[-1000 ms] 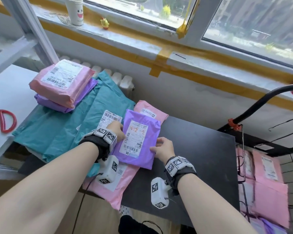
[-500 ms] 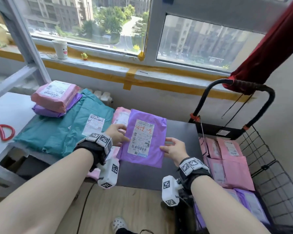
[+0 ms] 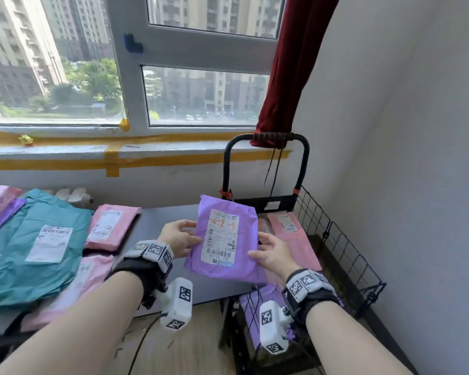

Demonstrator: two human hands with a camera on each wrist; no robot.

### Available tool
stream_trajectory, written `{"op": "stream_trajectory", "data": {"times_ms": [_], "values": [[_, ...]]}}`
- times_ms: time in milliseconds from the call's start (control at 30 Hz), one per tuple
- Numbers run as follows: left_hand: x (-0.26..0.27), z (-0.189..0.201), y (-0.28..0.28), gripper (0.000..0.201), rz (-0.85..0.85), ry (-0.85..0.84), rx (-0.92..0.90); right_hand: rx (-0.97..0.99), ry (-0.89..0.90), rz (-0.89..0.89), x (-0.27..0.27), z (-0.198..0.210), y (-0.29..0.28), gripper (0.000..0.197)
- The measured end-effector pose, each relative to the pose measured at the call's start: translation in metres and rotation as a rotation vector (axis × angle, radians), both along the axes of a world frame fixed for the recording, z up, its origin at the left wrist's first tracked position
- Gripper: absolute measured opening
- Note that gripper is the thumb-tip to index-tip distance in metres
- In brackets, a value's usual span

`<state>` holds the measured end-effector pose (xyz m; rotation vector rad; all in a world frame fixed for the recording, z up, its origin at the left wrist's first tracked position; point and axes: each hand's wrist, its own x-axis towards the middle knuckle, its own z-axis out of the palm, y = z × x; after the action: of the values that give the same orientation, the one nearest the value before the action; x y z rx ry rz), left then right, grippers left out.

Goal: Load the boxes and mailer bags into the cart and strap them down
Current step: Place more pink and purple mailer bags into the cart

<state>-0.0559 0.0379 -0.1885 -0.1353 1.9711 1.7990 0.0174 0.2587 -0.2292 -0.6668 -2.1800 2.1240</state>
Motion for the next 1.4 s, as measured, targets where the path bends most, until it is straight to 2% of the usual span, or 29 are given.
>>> {"op": "stream_trajectory", "data": {"times_ms": [200, 333, 467, 600, 800, 967, 1033, 1200, 1400], "values": [[-0.003, -0.010, 0.110, 0.029, 0.017, 0.022, 0.018, -0.036, -0.059, 0.076, -0.003, -0.007, 0.105, 0.067], [-0.011, -0.030, 0.188, 0.029, 0.039, -0.017, 0.030, 0.061, -0.094, 0.100, -0.015, -0.012, 0.185, 0.066], [-0.020, -0.044, 0.251, 0.051, 0.031, -0.042, 0.005, 0.156, -0.095, 0.155, -0.033, -0.012, 0.254, 0.063], [-0.034, -0.058, 0.292, 0.074, 0.072, -0.050, -0.078, 0.199, -0.102, 0.197, -0.058, -0.023, 0.298, 0.063], [-0.081, -0.100, 0.324, 0.074, 0.084, -0.022, -0.229, 0.233, -0.183, 0.239, -0.117, -0.071, 0.328, 0.063], [-0.144, -0.146, 0.340, 0.051, 0.115, -0.049, -0.320, 0.220, -0.294, 0.250, -0.180, -0.123, 0.334, 0.069], [-0.173, -0.165, 0.344, 0.048, 0.112, -0.078, -0.349, 0.220, -0.341, 0.259, -0.208, -0.146, 0.335, 0.071], [-0.242, -0.231, 0.343, 0.059, 0.058, -0.131, -0.413, 0.226, -0.432, 0.279, -0.277, -0.206, 0.336, 0.069], [-0.287, -0.297, 0.340, 0.067, -0.043, -0.234, -0.430, 0.298, -0.513, 0.282, -0.333, -0.265, 0.336, 0.061]]}}
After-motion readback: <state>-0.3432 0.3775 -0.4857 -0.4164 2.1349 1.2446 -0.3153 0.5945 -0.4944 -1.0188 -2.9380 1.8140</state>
